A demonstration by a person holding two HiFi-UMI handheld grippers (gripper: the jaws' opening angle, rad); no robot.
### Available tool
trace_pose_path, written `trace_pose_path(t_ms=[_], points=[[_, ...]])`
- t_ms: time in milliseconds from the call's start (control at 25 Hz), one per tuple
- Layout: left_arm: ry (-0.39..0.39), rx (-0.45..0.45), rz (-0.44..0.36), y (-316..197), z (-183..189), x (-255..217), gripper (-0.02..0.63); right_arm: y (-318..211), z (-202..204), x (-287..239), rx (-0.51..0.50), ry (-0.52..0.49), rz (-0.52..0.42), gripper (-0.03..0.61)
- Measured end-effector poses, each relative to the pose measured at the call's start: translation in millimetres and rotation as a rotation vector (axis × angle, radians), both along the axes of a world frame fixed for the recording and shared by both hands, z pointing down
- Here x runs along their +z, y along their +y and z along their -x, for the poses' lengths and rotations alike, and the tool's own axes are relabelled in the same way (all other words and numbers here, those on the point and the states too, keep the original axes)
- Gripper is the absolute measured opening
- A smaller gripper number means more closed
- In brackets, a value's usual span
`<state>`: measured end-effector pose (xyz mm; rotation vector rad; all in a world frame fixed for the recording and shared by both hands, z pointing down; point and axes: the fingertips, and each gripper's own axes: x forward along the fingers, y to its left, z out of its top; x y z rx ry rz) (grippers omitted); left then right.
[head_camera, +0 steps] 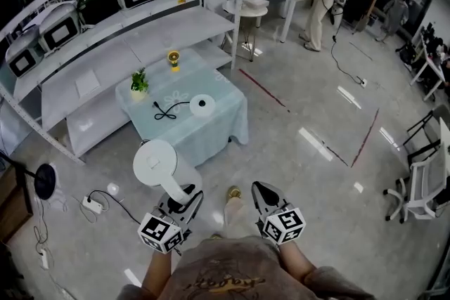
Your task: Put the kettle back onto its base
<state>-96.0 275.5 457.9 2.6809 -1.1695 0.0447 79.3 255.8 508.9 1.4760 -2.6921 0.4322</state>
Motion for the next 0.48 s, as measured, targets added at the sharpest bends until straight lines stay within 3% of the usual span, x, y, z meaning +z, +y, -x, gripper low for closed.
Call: trace_pose_path(t_ms=[480], points=[[-0.006, 0.005, -0.011, -87.9, -4.1, 10.9, 0.123, -87.4, -1.4, 16.5, 0.008, 0.001, 0.009, 0.0]])
